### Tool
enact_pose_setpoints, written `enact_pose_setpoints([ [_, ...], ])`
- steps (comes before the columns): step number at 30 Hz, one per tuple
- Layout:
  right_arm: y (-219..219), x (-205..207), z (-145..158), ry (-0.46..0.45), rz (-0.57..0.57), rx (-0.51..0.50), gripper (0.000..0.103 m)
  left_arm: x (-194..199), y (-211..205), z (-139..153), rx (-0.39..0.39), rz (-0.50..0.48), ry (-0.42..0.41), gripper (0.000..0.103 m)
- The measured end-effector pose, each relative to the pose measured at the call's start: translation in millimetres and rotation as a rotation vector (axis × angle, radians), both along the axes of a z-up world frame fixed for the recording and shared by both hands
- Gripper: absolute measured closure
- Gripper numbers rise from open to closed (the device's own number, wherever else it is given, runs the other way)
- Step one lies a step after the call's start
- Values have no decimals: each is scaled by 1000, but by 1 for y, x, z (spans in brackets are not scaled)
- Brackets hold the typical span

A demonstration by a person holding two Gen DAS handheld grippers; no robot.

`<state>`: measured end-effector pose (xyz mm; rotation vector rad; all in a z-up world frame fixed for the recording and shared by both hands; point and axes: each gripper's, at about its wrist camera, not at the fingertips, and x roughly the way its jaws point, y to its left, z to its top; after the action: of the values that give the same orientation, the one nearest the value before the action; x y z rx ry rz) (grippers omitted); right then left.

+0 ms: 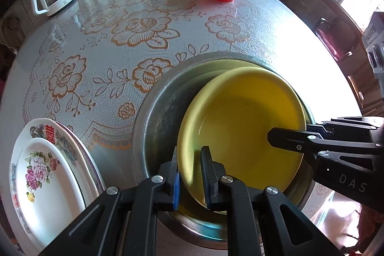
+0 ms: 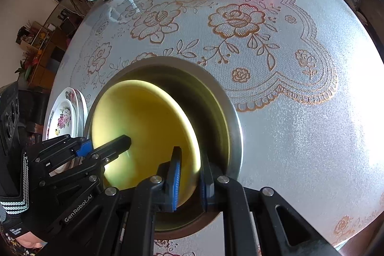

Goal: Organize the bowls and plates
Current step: 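Carry the yellow bowl over the steel bowl and lower it inside, then open the right tool to release the yellow bowl in the steel bowl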

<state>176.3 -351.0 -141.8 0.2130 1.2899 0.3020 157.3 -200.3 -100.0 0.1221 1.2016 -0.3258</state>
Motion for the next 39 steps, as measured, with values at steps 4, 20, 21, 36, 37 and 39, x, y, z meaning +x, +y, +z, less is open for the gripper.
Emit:
enact_pose_setpoints([
  [4, 4, 2, -1, 0, 10, -36, 91, 0, 1, -1, 9, -1, -5, 88],
  [20, 10, 2, 5, 14, 22, -76, 86, 0, -1, -3, 38, -22, -26, 87],
  [21, 11, 2, 5, 12, 25, -80, 85, 0, -1, -3, 38, -23, -26, 87],
  [36, 11, -3, 17, -64, 51, -190, 88, -1, 1, 9, 23, -54, -47, 75],
  [37, 12, -3, 16, -65, 53, -189, 88, 0, 0, 10, 21, -60, -50, 75],
  [39, 12, -2, 16, -66, 55, -186, 88, 0, -2, 8, 34, -74, -47, 82],
])
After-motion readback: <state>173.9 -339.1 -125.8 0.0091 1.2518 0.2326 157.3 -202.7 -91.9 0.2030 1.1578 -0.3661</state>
